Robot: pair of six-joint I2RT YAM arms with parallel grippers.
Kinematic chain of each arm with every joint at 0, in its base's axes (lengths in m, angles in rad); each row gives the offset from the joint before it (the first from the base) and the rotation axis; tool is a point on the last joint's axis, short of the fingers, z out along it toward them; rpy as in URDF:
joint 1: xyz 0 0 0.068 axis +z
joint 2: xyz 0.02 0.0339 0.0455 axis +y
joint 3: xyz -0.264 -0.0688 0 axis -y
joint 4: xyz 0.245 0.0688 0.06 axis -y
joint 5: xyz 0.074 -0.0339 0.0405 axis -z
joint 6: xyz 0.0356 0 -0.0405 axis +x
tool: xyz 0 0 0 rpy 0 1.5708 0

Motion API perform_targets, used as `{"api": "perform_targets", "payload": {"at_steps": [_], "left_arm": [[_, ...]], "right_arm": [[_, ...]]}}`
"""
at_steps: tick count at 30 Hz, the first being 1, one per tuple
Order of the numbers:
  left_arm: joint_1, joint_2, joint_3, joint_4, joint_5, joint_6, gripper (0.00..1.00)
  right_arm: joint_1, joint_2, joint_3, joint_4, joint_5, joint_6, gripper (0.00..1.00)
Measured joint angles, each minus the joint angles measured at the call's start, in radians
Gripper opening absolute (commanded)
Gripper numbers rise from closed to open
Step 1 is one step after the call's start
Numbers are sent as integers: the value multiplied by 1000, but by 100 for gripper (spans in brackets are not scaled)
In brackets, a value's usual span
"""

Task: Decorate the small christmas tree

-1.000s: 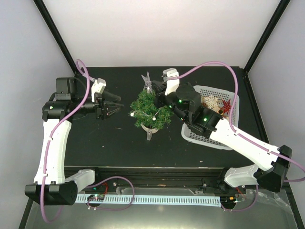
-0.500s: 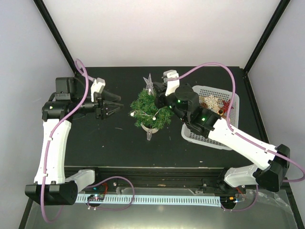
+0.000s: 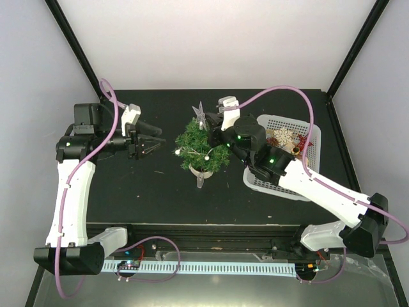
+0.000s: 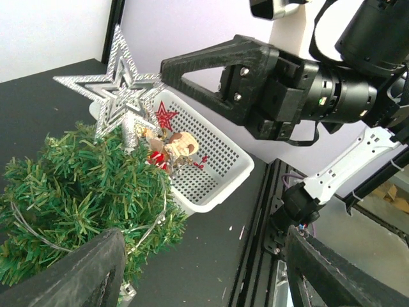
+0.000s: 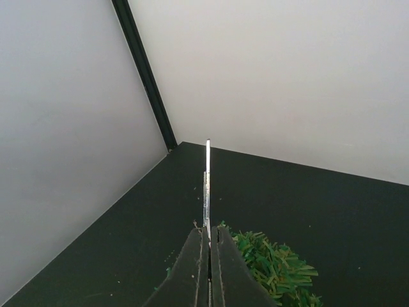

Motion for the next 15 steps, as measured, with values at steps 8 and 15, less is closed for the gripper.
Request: {"api": "perform_targets", "payload": {"at_steps": [8, 15], "left_arm": [[1, 0, 0, 0, 0, -1, 69], [1, 0, -6, 2, 3, -1, 70]], "right_arm": [[0, -60, 1, 3, 6, -2, 1], [0, -60, 15, 9, 10, -2, 1]]}}
